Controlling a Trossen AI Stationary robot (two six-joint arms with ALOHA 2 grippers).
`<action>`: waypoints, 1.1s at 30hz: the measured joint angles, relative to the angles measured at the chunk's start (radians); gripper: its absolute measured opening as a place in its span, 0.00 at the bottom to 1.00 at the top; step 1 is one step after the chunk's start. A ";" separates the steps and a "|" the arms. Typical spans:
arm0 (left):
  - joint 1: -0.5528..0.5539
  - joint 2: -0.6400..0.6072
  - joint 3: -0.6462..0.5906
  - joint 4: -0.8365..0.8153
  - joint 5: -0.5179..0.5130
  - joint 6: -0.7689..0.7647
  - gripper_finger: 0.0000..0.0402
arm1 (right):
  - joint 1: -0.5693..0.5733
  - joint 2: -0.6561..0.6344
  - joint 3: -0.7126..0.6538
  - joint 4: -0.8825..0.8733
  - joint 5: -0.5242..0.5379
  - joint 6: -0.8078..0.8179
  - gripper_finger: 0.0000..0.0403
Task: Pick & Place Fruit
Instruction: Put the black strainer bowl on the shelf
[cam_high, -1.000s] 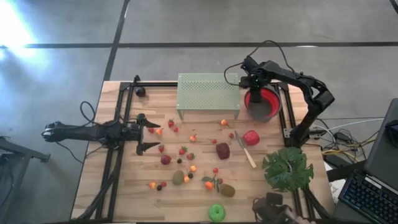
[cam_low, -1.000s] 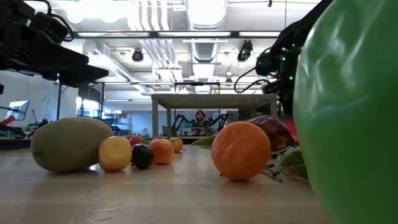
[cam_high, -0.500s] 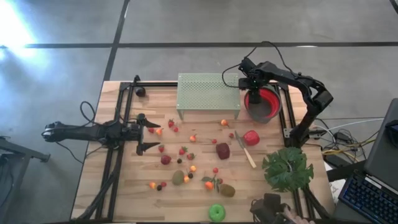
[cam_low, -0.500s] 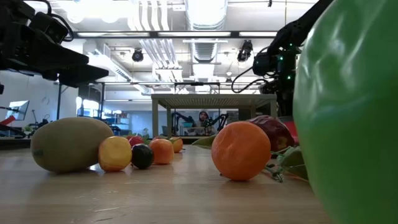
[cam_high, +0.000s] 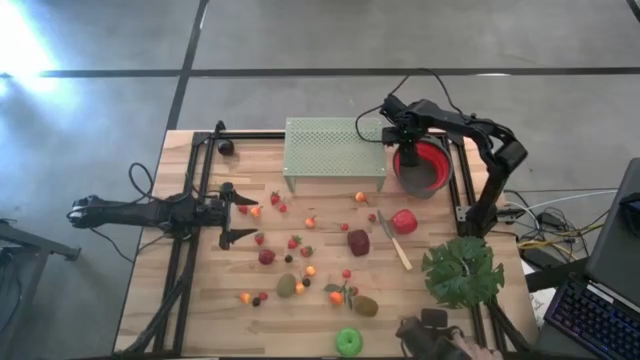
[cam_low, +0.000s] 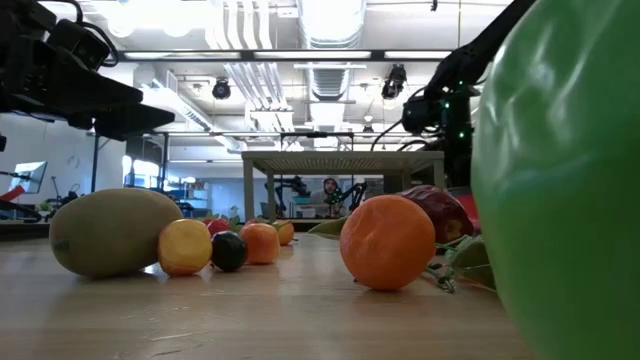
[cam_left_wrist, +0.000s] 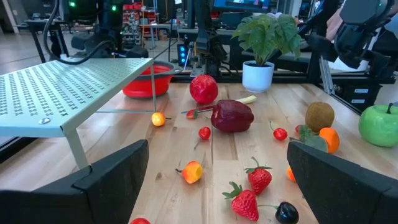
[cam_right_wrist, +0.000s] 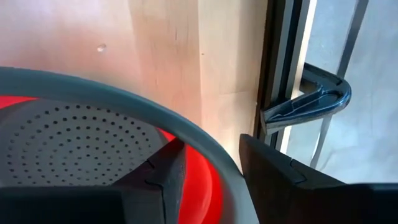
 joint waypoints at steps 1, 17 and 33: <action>0.000 0.000 0.000 0.000 0.000 0.000 0.97 | 0.000 0.001 0.003 -0.001 0.000 0.000 0.34; 0.000 0.000 0.000 0.000 0.000 0.000 0.97 | -0.001 -0.012 0.030 -0.124 0.002 -0.058 0.09; 0.000 0.000 0.000 0.000 0.000 0.000 0.97 | 0.002 -0.014 0.072 -0.213 0.090 0.028 0.08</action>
